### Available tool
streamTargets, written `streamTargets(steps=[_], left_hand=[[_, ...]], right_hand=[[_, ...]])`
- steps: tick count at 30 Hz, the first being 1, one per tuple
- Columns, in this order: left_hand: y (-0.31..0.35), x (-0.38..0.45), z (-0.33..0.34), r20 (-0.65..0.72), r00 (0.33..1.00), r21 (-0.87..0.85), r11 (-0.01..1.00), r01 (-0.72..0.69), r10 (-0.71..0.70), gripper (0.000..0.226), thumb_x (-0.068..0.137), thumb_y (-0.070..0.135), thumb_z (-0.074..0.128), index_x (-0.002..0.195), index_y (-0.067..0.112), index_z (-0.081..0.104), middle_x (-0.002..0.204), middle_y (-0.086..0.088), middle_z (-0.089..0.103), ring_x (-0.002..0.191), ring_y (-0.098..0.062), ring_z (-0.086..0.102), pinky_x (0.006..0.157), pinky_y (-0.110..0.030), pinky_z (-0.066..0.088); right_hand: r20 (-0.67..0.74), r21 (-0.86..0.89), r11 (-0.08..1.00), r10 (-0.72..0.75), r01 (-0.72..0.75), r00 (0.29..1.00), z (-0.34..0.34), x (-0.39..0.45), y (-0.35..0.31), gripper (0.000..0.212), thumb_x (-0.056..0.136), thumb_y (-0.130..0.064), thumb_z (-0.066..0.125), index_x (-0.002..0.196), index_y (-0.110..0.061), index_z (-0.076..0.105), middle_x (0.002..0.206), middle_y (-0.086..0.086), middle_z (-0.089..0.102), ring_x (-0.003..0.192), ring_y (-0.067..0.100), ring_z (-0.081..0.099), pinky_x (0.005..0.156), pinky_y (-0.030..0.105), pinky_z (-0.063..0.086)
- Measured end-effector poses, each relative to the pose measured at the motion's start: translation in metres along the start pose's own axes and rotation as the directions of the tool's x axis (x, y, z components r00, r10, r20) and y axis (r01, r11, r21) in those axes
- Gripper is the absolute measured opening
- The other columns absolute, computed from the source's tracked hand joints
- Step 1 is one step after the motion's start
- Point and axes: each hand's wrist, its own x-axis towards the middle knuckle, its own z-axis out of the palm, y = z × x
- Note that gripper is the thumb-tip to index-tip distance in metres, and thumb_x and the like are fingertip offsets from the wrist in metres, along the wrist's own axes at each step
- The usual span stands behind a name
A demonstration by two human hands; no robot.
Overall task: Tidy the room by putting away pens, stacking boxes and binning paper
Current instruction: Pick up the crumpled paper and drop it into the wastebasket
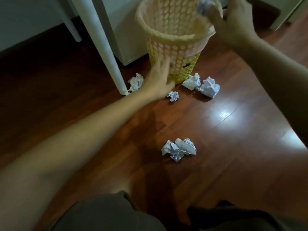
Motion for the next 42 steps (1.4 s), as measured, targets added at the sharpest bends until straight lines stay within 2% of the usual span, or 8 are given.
streamTargets(steps=[3,6,11,16,24,31,36,42], left_hand=[[-0.009,-0.035,0.036,0.670,0.694,0.270,0.957,0.104,-0.265,0.081,0.075,0.033,0.079,0.139,0.010,0.034,0.145,-0.018,0.029,0.132,-0.033,0.039,0.106,-0.040,0.039],[-0.012,-0.071,0.072,0.826,0.435,0.348,0.932,0.104,-0.357,0.111,0.066,0.048,0.082,0.150,0.019,0.015,0.158,-0.016,0.006,0.144,-0.036,0.022,0.116,-0.047,0.028],[-0.023,-0.113,0.113,0.780,0.585,0.220,0.973,0.075,-0.221,0.090,0.068,0.047,0.080,0.136,0.015,0.032,0.135,-0.014,0.033,0.119,-0.036,0.051,0.098,-0.042,0.046],[-0.042,-0.117,0.117,0.746,0.648,0.155,0.986,0.062,-0.157,0.034,0.085,0.014,0.065,0.117,0.015,0.053,0.114,-0.012,0.053,0.107,-0.030,0.054,0.081,-0.035,0.045],[-0.040,-0.048,0.025,0.567,0.816,-0.126,0.966,0.224,-0.115,0.030,0.078,0.002,0.071,0.104,0.017,0.067,0.100,0.007,0.066,0.076,0.006,0.060,0.067,-0.017,0.048],[0.010,0.084,-0.101,-0.262,0.956,-0.468,0.884,-0.003,-0.135,0.031,0.079,0.019,0.071,0.108,0.025,0.064,0.110,0.001,0.069,0.095,-0.005,0.063,0.092,-0.034,0.054],[-0.009,0.147,-0.088,-0.284,0.879,-0.326,0.901,0.287,-0.383,0.065,0.094,0.015,0.047,0.153,0.013,0.019,0.155,-0.015,0.028,0.142,-0.027,0.031,0.114,-0.022,0.026],[-0.047,0.071,-0.013,-0.516,0.835,-0.250,0.966,0.067,-0.191,0.058,0.093,0.006,0.046,0.147,0.001,0.024,0.154,-0.019,0.019,0.144,-0.026,0.021,0.114,-0.013,0.017]], right_hand=[[0.027,0.110,0.990,-0.094,0.091,0.995,0.003,-0.045,0.006,0.052,0.088,-0.028,0.050,0.136,-0.009,0.045,0.130,0.014,0.052,0.111,0.014,0.049,0.087,0.006,0.032],[0.185,0.077,0.991,-0.118,0.106,0.975,0.022,-0.105,0.028,0.051,0.078,-0.003,0.050,0.129,-0.006,0.050,0.119,0.021,0.053,0.104,0.028,0.052,0.084,0.030,0.042],[0.849,-0.058,0.987,-0.030,0.150,0.527,0.050,-0.199,0.075,0.073,0.076,-0.012,0.063,0.143,-0.020,0.034,0.146,0.014,0.035,0.127,0.035,0.043,0.101,0.054,0.044],[0.970,-0.087,0.967,0.028,0.238,0.241,0.063,-0.266,0.079,0.105,0.067,-0.042,0.080,0.147,-0.044,0.011,0.159,0.003,0.006,0.140,0.034,0.022,0.110,0.055,0.034],[0.866,-0.077,0.991,0.010,0.114,0.500,0.072,-0.285,0.102,0.043,0.086,-0.020,0.060,0.127,-0.023,0.048,0.122,0.003,0.040,0.108,0.027,0.051,0.092,0.036,0.048],[0.206,0.117,0.993,-0.039,0.015,0.978,0.007,-0.142,0.066,0.045,0.079,-0.020,0.078,0.120,-0.017,0.062,0.115,0.006,0.058,0.090,0.008,0.052,0.072,0.006,0.039],[-0.130,0.176,0.975,-0.115,0.137,0.985,-0.024,-0.013,0.007,0.049,0.078,-0.029,0.073,0.123,-0.017,0.060,0.116,0.006,0.062,0.098,0.005,0.051,0.079,0.010,0.039],[0.004,0.192,0.976,-0.105,0.102,0.994,0.000,0.034,-0.009,0.068,0.085,-0.045,0.065,0.145,-0.026,0.039,0.149,0.010,0.039,0.136,0.024,0.038,0.108,0.028,0.030]])
